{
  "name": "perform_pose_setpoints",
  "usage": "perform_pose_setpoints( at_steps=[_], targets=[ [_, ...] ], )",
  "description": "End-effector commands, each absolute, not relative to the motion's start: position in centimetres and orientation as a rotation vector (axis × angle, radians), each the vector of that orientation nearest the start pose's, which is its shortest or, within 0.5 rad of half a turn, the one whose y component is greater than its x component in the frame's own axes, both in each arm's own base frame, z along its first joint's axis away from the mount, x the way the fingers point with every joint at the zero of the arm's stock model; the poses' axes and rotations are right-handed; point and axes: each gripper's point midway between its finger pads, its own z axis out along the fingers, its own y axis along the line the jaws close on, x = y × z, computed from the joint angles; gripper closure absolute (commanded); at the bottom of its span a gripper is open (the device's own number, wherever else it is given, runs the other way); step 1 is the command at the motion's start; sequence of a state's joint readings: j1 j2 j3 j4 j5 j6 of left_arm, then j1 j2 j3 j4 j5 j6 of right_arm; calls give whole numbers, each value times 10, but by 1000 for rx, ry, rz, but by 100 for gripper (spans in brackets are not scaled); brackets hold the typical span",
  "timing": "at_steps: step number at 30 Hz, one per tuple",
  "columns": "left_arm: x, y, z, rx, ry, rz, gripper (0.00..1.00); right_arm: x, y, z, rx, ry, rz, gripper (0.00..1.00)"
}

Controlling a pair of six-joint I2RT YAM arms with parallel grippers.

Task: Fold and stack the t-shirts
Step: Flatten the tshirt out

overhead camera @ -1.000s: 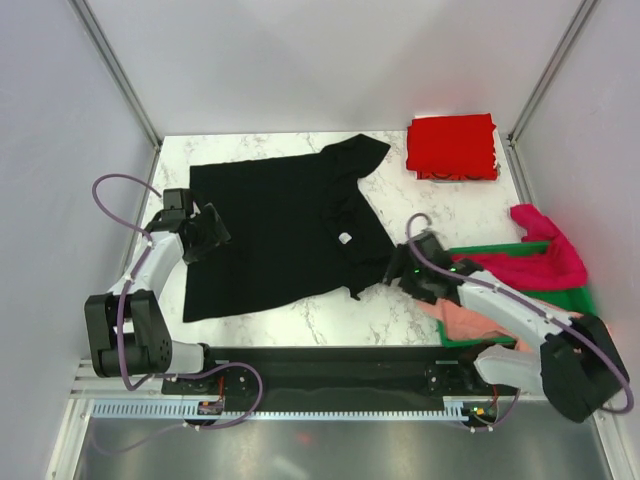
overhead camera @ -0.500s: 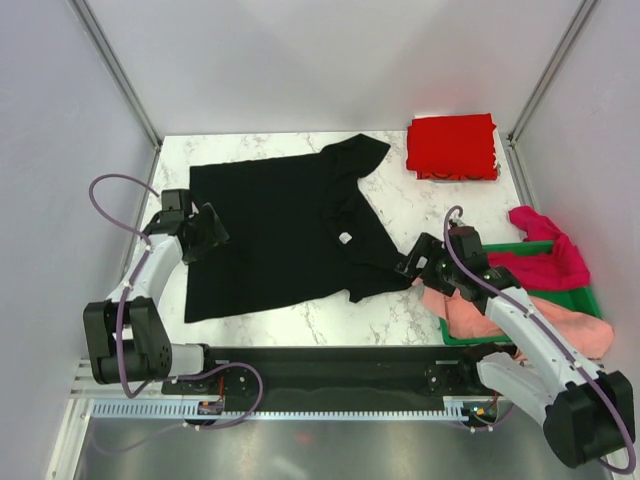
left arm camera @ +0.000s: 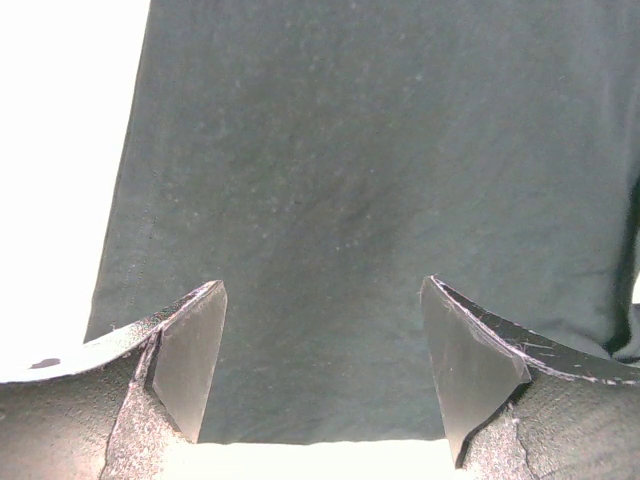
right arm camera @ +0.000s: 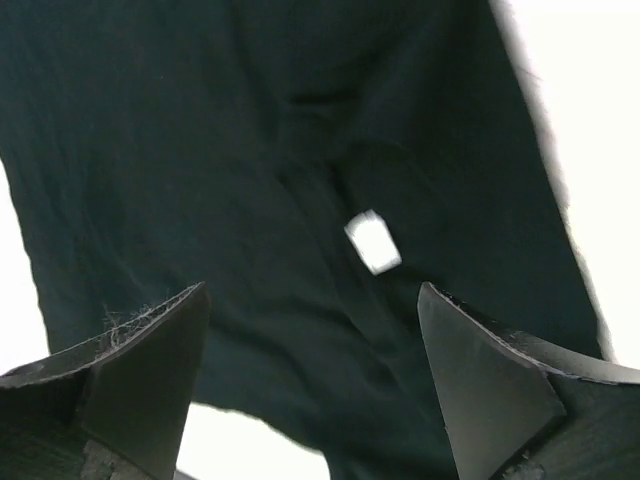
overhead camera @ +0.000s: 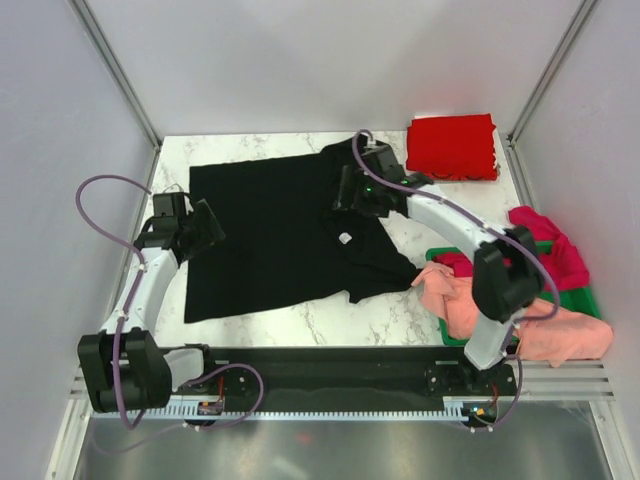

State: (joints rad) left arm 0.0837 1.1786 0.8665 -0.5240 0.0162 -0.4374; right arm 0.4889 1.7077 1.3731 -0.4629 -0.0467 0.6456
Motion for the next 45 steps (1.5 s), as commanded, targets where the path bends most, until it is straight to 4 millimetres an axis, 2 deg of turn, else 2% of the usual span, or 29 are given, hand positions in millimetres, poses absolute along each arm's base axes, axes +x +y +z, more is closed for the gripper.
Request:
perform_pose_setpoints(
  at_steps=[1, 2, 5, 8, 11, 15, 23, 24, 27, 28, 30, 33, 34, 35, 37, 39, 40, 42, 43, 45],
  targets=[
    [314, 10, 118, -606, 2364, -159, 15, 408, 275, 150, 12, 2433, 494, 9],
    [315, 10, 117, -610, 2370, -157, 15, 419, 283, 142, -1, 2449, 477, 10],
    [316, 9, 119, -610, 2364, -171, 16, 434, 295, 119, -31, 2489, 429, 12],
    [315, 9, 120, -611, 2359, -171, 16, 438, 312, 98, -121, 2521, 388, 15],
    [316, 8, 122, -608, 2350, -181, 16, 441, 326, 87, -201, 2514, 294, 17],
    [317, 6, 123, -600, 2351, -192, 16, 449, 322, 72, -216, 2519, 140, 21],
    [317, 2, 124, -592, 2349, -215, 16, 457, 308, 47, -225, 2543, -19, 40],
    [317, 3, 124, -596, 2350, -217, 16, 458, 307, 46, -225, 2542, -28, 41],
    [317, 2, 124, -594, 2347, -216, 16, 459, 302, 46, -213, 2532, -69, 55],
    [317, 2, 125, -593, 2346, -217, 16, 459, 300, 50, -211, 2527, -79, 62],
    [317, 2, 124, -594, 2347, -216, 16, 461, 296, 62, -201, 2500, -96, 65],
    [317, 2, 123, -595, 2352, -219, 16, 465, 290, 82, -191, 2470, -88, 79],
    [317, 3, 123, -596, 2352, -217, 16, 467, 285, 86, -180, 2470, -85, 91],
    [317, 3, 123, -595, 2349, -217, 16, 469, 282, 98, -165, 2454, -69, 98],
    [317, 2, 123, -593, 2351, -215, 17, 475, 270, 116, -134, 2436, -51, 100],
    [316, 3, 122, -593, 2354, -215, 17, 480, 257, 124, -116, 2427, -56, 100],
    [317, 2, 122, -593, 2354, -217, 17, 488, 235, 133, -67, 2420, -67, 100],
    [316, 3, 122, -595, 2353, -214, 17, 497, 206, 141, -11, 2411, -95, 100],
    [317, 2, 122, -591, 2353, -220, 17, 507, 171, 151, 76, 2394, -133, 100],
    [317, 2, 123, -592, 2353, -223, 17, 518, 136, 160, 151, 2363, -186, 100]
  ],
)
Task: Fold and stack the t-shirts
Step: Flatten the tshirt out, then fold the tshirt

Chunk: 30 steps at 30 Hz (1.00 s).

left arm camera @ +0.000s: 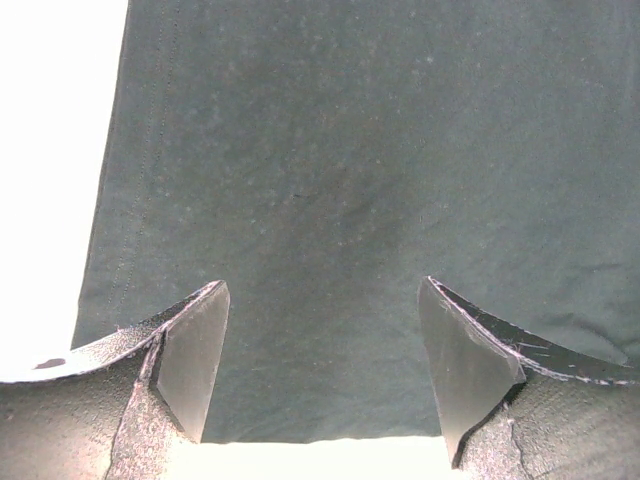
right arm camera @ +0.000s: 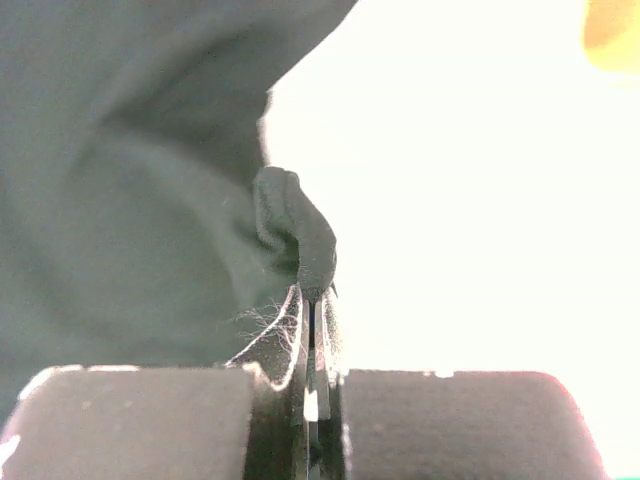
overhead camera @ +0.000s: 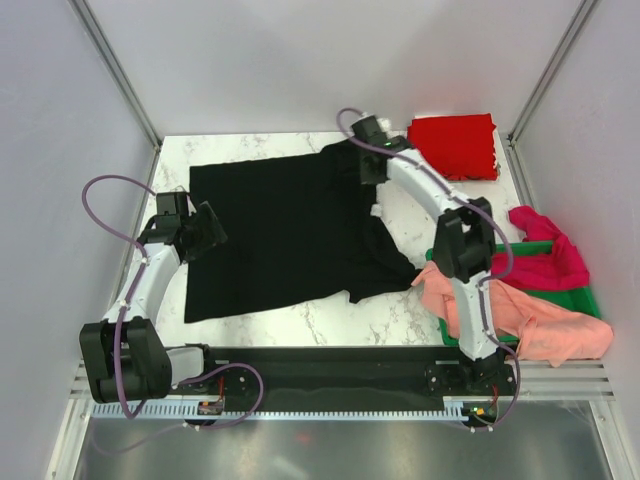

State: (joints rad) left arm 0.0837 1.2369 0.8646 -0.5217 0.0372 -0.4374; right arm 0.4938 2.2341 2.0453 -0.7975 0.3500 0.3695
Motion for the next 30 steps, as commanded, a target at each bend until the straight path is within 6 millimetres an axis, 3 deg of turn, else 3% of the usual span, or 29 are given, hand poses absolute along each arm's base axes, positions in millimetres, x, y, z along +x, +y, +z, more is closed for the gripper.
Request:
perform_pose_setpoints(
  at_steps=[1, 2, 3, 4, 5, 8, 9, 11, 15, 17, 19, 20, 23, 27, 30],
  targets=[
    [317, 0, 122, -588, 2356, -229, 17, 528, 108, 162, 188, 2350, -235, 100],
    [317, 0, 121, -587, 2358, -232, 17, 532, 97, 161, 191, 2347, -273, 100],
    [317, 0, 120, -587, 2364, -231, 17, 536, 79, 159, 221, 2336, -348, 92],
    [317, -2, 119, -585, 2367, -240, 17, 543, 61, 150, 249, 2348, -388, 81],
    [317, -2, 118, -583, 2370, -241, 17, 545, 54, 145, 257, 2363, -405, 62],
    [314, 0, 117, -582, 2372, -231, 17, 545, 22, 135, 334, 2389, -512, 32],
    [314, 0, 118, -581, 2369, -228, 17, 544, 17, 138, 351, 2389, -523, 26],
    [311, 1, 117, -587, 2368, -215, 17, 537, 14, 151, 363, 2388, -496, 25],
    [308, 3, 112, -628, 2379, -202, 15, 512, 42, 185, 344, 2369, -281, 25],
    [308, 0, 110, -652, 2385, -225, 15, 487, 81, 197, 269, 2358, -79, 24],
    [310, -3, 103, -708, 2396, -252, 15, 462, 123, 195, 203, 2344, 104, 23],
    [313, -4, 101, -726, 2388, -265, 15, 451, 146, 189, 159, 2368, 237, 23],
    [324, -8, 88, -803, 2387, -311, 15, 433, 183, 160, 150, 2423, 441, 23],
    [341, 3, 68, -853, 2432, -228, 17, 435, 205, 114, 117, 2526, 467, 23],
    [350, 11, 52, -882, 2474, -174, 17, 446, 211, 95, 104, 2557, 464, 24]
  ],
)
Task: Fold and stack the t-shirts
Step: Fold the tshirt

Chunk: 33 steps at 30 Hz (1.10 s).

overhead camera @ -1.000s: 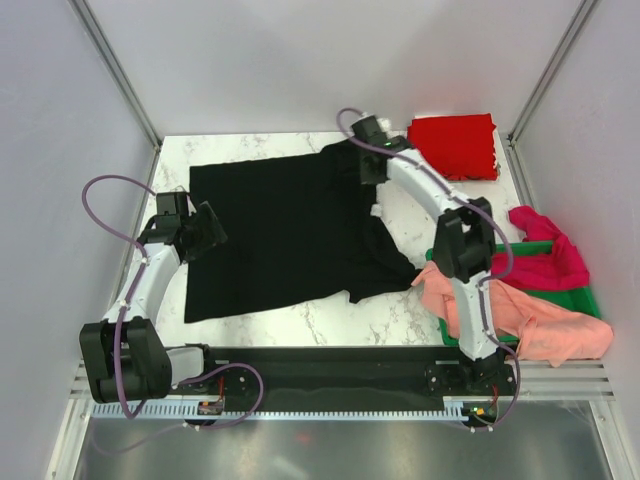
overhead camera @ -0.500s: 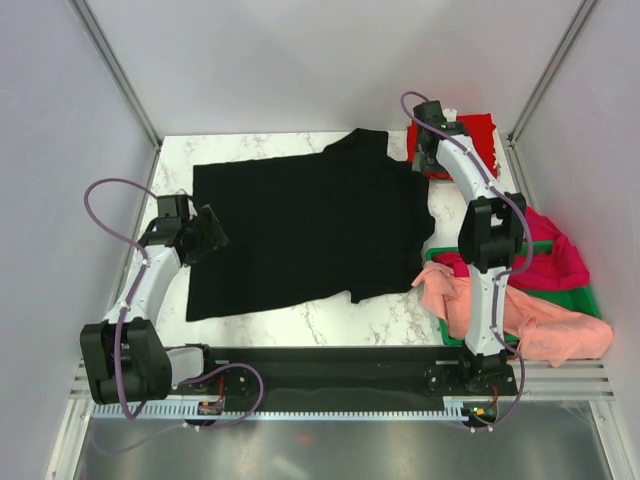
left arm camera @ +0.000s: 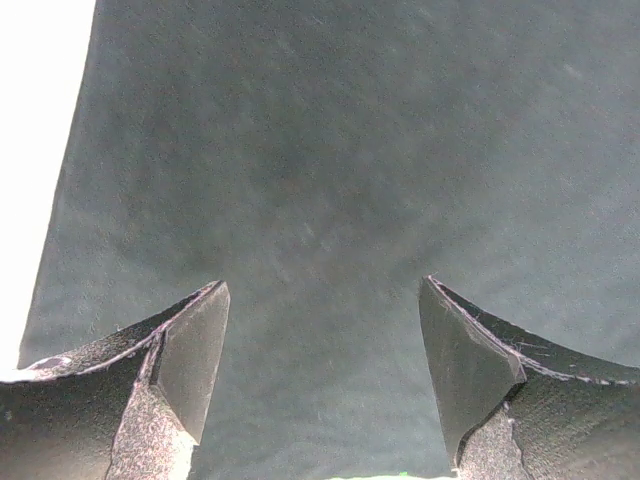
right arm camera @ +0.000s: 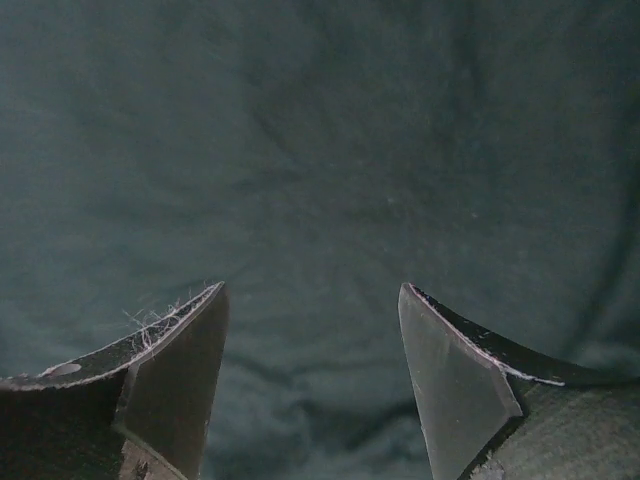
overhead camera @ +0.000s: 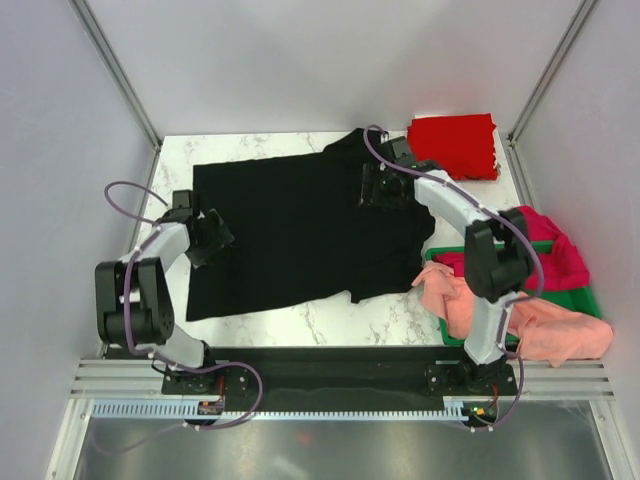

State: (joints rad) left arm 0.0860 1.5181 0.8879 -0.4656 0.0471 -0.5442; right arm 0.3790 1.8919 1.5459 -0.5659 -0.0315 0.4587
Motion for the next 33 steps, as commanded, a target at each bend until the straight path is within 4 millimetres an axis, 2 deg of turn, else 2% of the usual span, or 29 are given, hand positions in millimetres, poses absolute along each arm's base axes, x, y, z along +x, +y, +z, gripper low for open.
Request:
perform_pose_setpoints(
  at_steps=[1, 2, 4, 5, 8, 9, 11, 12, 13, 15, 17, 18, 20, 22, 25, 26, 27, 28, 29, 30, 31, 32, 33],
  targets=[
    [356, 19, 50, -903, 2464, -138, 17, 455, 215, 84, 95, 2571, 457, 24],
    [357, 21, 38, -924, 2491, -111, 17, 461, 217, 79, 73, 2574, 447, 25],
    [365, 29, 32, -957, 2489, -62, 18, 475, 221, 66, 62, 2589, 419, 26],
    [365, 31, 18, -977, 2520, -34, 18, 478, 221, 61, 49, 2596, 405, 26],
    [373, 44, 12, -1012, 2526, 40, 18, 489, 225, 42, 32, 2638, 387, 25],
    [374, 50, 2, -1036, 2543, 52, 18, 490, 227, 37, 30, 2647, 393, 26],
    [385, 55, -1, -1055, 2548, 2, 19, 493, 236, 23, 23, 2671, 427, 26],
    [385, 60, -12, -1089, 2566, -14, 20, 493, 241, 19, 17, 2675, 437, 26],
    [399, 66, -3, -1079, 2542, -14, 20, 498, 250, 14, 3, 2671, 447, 25],
    [420, 76, 0, -1065, 2529, -12, 20, 515, 264, 12, -5, 2640, 476, 25],
    [429, 81, -1, -1061, 2545, -17, 26, 529, 273, 13, 5, 2611, 497, 25],
    [433, 82, -2, -1065, 2551, -48, 30, 547, 279, 16, 0, 2567, 514, 24],
    [443, 84, -1, -1083, 2547, -64, 30, 561, 286, 22, -6, 2526, 535, 23],
    [446, 86, 12, -1083, 2521, -73, 27, 576, 298, 36, -43, 2462, 590, 23],
    [437, 88, 31, -1072, 2495, -76, 24, 578, 299, 67, -85, 2405, 599, 22],
    [435, 89, 56, -1059, 2442, -92, 22, 575, 298, 76, -108, 2390, 598, 21],
    [423, 89, 58, -1071, 2442, -95, 20, 569, 297, 100, -122, 2357, 604, 21],
    [418, 88, 66, -1065, 2428, -97, 18, 565, 295, 113, -129, 2340, 592, 21],
    [413, 88, 95, -1040, 2363, -108, 17, 560, 294, 126, -144, 2324, 586, 21],
    [396, 86, 91, -1058, 2372, -105, 13, 548, 292, 154, -156, 2294, 584, 21],
    [388, 86, 101, -1059, 2345, -107, 12, 543, 288, 166, -151, 2280, 561, 20],
    [378, 86, 121, -1052, 2288, -116, 12, 535, 286, 178, -149, 2269, 555, 20],
    [361, 83, 115, -1084, 2290, -153, 11, 516, 284, 199, -153, 2251, 561, 20]
  ],
)
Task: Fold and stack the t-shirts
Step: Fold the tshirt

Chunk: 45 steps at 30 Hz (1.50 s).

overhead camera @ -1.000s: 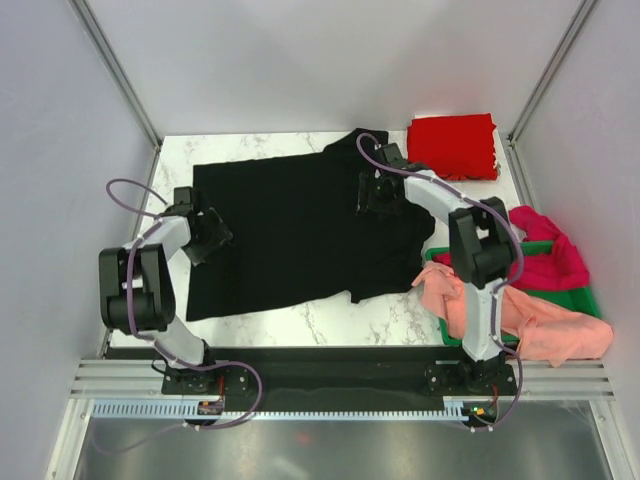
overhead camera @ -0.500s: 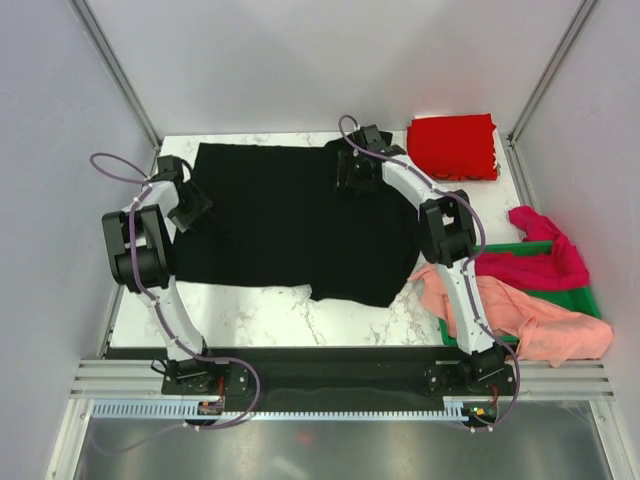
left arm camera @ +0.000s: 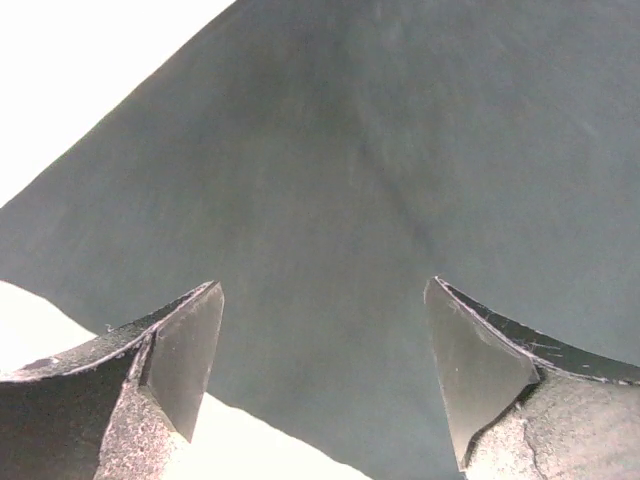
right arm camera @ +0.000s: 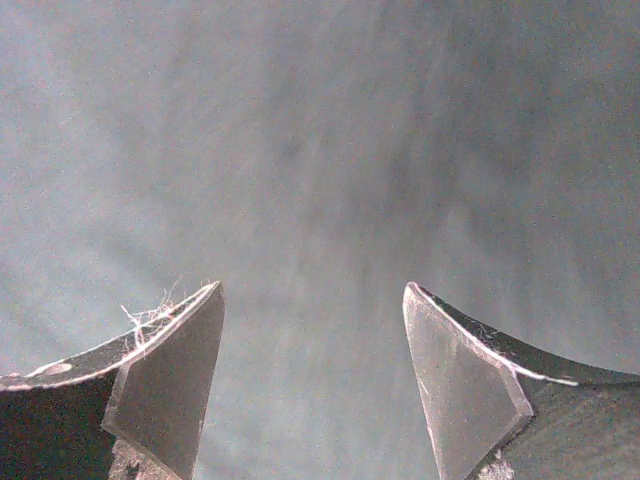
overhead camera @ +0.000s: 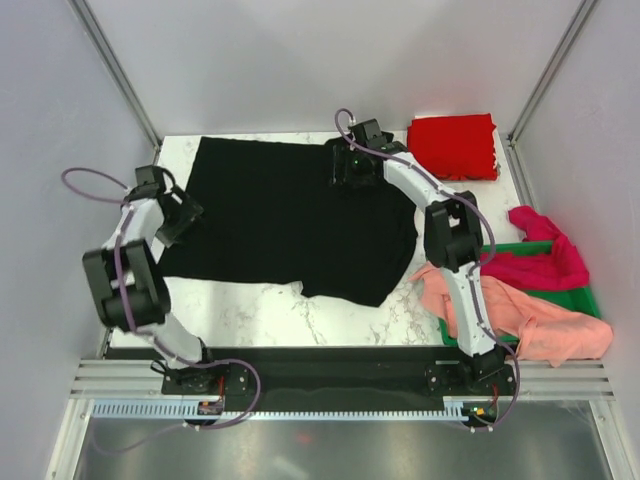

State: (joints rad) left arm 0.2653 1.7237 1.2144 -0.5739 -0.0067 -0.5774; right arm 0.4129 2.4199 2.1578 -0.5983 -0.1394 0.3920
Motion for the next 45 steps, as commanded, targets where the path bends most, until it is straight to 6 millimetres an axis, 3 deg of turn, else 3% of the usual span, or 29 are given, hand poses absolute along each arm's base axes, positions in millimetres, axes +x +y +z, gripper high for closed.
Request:
perform_pose_setpoints(
  at_steps=[1, 2, 3, 5, 6, 7, 8, 9, 11, 12, 15, 18, 23, 31, 40, 45],
  targets=[
    [355, 84, 119, -1088, 2264, -175, 10, 506, 283, 208, -153, 2246, 570, 20],
    [347, 85, 122, -1097, 2243, -191, 11, 494, 282, 214, -148, 2249, 582, 20],
    [328, 90, 129, -1117, 2194, -192, 10, 470, 276, 220, -112, 2270, 602, 20],
    [311, 95, 134, -1140, 2148, -181, 10, 437, 270, 215, -43, 2320, 638, 21],
    [296, 101, 132, -1180, 2112, -162, 12, 400, 263, 199, -21, 2377, 644, 21],
    [288, 101, 132, -1200, 2094, -159, 14, 381, 261, 190, 74, 2411, 673, 23],
    [281, 103, 128, -1231, 2077, -155, 15, 357, 254, 204, 109, 2377, 696, 25],
    [269, 102, 120, -1293, 2050, -170, 17, 321, 254, 160, 193, 2477, 696, 26],
    [258, 99, 107, -1358, 2034, -201, 17, 283, 249, 140, 254, 2520, 707, 28],
    [251, 96, 93, -1411, 2025, -238, 17, 252, 240, 121, 273, 2558, 694, 28],
    [241, 95, 73, -1485, 2016, -270, 15, 211, 222, 100, 418, 2561, 746, 29],
    [236, 96, 60, -1560, 1999, -278, 15, 198, 206, 91, 459, 2533, 740, 31],
    [236, 109, 59, -1588, 1894, -258, 17, 202, 212, 85, 402, 2502, 778, 32],
    [234, 124, 50, -1668, 1871, -233, 19, 194, 216, 38, 462, 2609, 748, 36],
    [246, 133, 42, -1685, 1860, -246, 24, 196, 225, 31, 428, 2620, 749, 39],
    [250, 136, 25, -1725, 1909, -240, 29, 204, 236, 29, 386, 2624, 767, 71]
  ],
)
